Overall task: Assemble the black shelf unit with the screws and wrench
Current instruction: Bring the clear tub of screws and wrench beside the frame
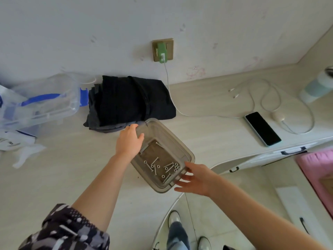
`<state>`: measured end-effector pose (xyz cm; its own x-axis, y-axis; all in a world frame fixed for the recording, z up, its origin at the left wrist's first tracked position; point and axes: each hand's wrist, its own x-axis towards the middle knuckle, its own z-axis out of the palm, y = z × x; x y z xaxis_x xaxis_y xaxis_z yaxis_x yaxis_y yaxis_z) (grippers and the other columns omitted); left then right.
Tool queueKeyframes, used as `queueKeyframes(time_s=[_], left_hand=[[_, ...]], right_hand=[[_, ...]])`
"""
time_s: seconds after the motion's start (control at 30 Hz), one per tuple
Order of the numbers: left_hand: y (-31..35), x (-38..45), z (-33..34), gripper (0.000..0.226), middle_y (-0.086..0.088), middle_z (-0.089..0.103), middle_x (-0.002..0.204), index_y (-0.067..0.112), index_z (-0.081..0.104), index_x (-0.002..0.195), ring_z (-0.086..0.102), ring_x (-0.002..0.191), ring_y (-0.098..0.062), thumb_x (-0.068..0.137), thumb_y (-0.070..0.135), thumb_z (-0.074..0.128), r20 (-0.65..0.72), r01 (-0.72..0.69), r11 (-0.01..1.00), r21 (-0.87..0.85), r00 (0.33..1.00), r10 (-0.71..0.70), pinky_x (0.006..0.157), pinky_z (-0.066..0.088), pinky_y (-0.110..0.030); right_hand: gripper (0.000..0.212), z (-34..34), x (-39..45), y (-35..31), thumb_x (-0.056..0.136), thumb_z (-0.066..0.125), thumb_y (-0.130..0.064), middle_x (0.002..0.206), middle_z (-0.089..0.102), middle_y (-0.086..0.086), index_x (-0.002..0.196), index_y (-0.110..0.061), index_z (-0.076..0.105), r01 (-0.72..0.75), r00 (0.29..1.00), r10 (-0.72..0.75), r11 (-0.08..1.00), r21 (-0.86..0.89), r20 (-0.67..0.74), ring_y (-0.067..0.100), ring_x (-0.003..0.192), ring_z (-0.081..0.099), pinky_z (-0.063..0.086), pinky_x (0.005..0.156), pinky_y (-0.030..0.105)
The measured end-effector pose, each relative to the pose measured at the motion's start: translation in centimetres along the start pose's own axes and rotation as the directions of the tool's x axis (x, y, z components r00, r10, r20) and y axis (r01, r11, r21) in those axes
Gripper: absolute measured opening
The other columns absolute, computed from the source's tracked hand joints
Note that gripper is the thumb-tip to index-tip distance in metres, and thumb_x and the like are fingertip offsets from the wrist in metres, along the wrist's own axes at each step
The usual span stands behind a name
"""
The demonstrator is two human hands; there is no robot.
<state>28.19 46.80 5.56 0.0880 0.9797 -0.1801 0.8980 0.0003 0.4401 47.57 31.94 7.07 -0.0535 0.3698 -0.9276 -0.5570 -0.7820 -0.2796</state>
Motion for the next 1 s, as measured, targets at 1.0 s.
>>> queueKeyframes(time_s=[1.0], left_hand=[[14.2, -13.7, 7.8, 0.028, 0.000, 0.063, 0.081, 0.011, 0.062, 0.090, 0.058, 0.075, -0.016, 0.094, 0.039, 0.065, 0.063, 0.028, 0.892, -0.452, 0.998, 0.001, 0.062, 0.040, -0.029]], right_hand=[[0.022, -20.7, -8.2, 2.8, 0.097, 0.053, -0.005, 0.092, 0.066, 0.014, 0.119, -0.005, 0.057, 0.523, 0.775, -0.518, 0.847, -0.094, -0.361, 0.022, 0.067, 0.062, 0.051, 0.059, 0.033]])
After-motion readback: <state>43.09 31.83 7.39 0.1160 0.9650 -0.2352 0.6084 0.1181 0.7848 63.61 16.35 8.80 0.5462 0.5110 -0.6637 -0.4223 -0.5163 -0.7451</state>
